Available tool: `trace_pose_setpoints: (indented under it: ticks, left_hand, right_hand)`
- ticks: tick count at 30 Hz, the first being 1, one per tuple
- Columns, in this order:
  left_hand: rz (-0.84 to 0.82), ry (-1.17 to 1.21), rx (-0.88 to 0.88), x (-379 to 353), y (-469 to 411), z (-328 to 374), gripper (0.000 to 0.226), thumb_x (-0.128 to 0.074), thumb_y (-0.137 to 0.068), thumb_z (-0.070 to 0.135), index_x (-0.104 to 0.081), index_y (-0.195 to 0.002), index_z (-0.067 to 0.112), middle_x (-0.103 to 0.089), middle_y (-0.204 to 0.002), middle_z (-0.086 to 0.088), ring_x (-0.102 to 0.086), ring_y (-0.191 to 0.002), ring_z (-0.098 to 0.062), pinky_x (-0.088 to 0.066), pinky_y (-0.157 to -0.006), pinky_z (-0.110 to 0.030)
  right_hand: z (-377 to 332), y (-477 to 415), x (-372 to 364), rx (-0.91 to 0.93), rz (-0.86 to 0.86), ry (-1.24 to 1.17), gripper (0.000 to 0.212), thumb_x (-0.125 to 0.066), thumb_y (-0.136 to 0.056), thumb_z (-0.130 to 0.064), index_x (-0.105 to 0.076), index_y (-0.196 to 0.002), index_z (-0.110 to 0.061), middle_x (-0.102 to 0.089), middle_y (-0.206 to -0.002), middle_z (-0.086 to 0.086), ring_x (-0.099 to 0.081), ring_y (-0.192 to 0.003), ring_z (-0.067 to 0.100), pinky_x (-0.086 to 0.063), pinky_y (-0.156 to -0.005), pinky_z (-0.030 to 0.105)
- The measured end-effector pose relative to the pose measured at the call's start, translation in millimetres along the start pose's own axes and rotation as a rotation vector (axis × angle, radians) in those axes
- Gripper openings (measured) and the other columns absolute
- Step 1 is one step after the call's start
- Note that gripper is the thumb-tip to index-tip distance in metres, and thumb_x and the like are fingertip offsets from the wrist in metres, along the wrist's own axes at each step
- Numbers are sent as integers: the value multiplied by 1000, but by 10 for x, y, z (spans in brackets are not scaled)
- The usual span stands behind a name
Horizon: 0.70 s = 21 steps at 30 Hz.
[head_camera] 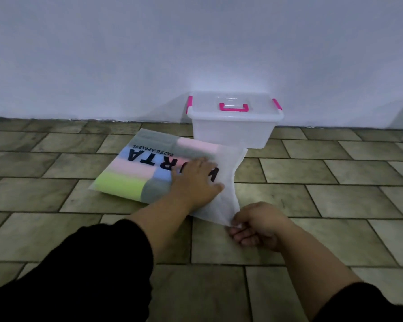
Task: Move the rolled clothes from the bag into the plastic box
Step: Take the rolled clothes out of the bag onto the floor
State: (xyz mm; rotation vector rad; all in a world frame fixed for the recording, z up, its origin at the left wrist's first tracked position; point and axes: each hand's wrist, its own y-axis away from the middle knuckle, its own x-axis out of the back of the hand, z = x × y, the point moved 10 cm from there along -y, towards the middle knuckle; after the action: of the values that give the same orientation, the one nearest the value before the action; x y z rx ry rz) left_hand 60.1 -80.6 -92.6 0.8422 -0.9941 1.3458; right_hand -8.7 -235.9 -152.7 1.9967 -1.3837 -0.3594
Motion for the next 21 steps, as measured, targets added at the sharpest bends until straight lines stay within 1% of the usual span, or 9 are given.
trace_pose_setpoints:
  ticks: [2, 3, 6, 8, 10, 11, 15, 18, 21]
  left_hand:
    - [7, 47, -246, 28, 267, 247, 58, -49, -74, 64, -48, -126, 38, -37, -145, 10, -26, -139, -13, -6, -112, -57]
    - [-10, 36, -339, 5, 402, 345, 53, -49, -72, 65, -52, -117, 38, -42, -139, 11, -29, -135, -11, -6, -114, -56]
    - [-55, -97, -526, -124, 660, 562, 40, -50, -73, 64, -53, -102, 37, -50, -124, 12, -36, -125, -8, -3, -115, -50]
    - [-35, -156, -613, -144, 717, 691, 31, -55, -78, 56, -57, -96, 31, -55, -112, 9, -45, -115, -11, -7, -115, -50]
    - [24, -153, -650, -81, 714, 783, 26, -55, -82, 49, -61, -90, 25, -59, -102, 6, -53, -104, -13, -14, -114, -49]
    - [58, -133, -652, -29, 700, 808, 25, -53, -83, 47, -62, -87, 24, -60, -98, 6, -55, -99, -14, -17, -113, -48]
    - [132, -58, -663, 86, 677, 858, 21, -54, -82, 40, -64, -77, 23, -61, -85, 6, -58, -83, -13, -28, -106, -44]
    - [100, -23, -661, 56, 672, 877, 22, -49, -81, 38, -63, -73, 23, -59, -80, 6, -56, -78, -12, -31, -104, -42]
    - [36, -13, -652, -33, 649, 871, 20, -51, -82, 37, -62, -73, 23, -56, -78, 7, -53, -79, -11, -31, -105, -41]
  right_hand:
    - [53, 12, 18, 8, -53, -87, 9, -67, -81, -9, -64, -76, -2, -71, -72, 15, -64, -52, 20, -52, -49, 26]
    - [74, 21, 11, 8, -84, -100, 11, -67, -82, -11, -65, -76, -2, -71, -72, 15, -64, -53, 20, -52, -49, 26]
    - [90, 65, -3, 7, -121, -64, 10, -70, -81, -11, -67, -76, -2, -69, -68, 14, -62, -51, 20, -51, -46, 26]
    - [30, 75, 33, 35, -77, -23, 12, -72, -79, -9, -66, -70, -4, -63, -59, 10, -55, -44, 16, -45, -41, 22]
    - [-64, 88, 96, 75, -21, -9, 16, -72, -78, -9, -66, -64, -7, -56, -54, 6, -48, -42, 14, -40, -39, 21]
    - [-106, 98, 121, 88, -12, -27, 16, -72, -78, -9, -66, -63, -7, -56, -55, 6, -47, -43, 13, -40, -39, 21]
    - [-119, 150, 139, 53, -49, -96, 13, -65, -84, -9, -63, -72, -5, -57, -55, 4, -50, -46, 13, -44, -43, 22]
    - [-11, 150, 90, 0, -76, -116, 10, -66, -84, -12, -65, -75, -6, -57, -56, 3, -50, -45, 12, -43, -42, 21]
    - [82, 114, 77, -17, -63, -123, 12, -69, -80, -12, -68, -69, -6, -56, -56, 5, -49, -42, 13, -40, -39, 20]
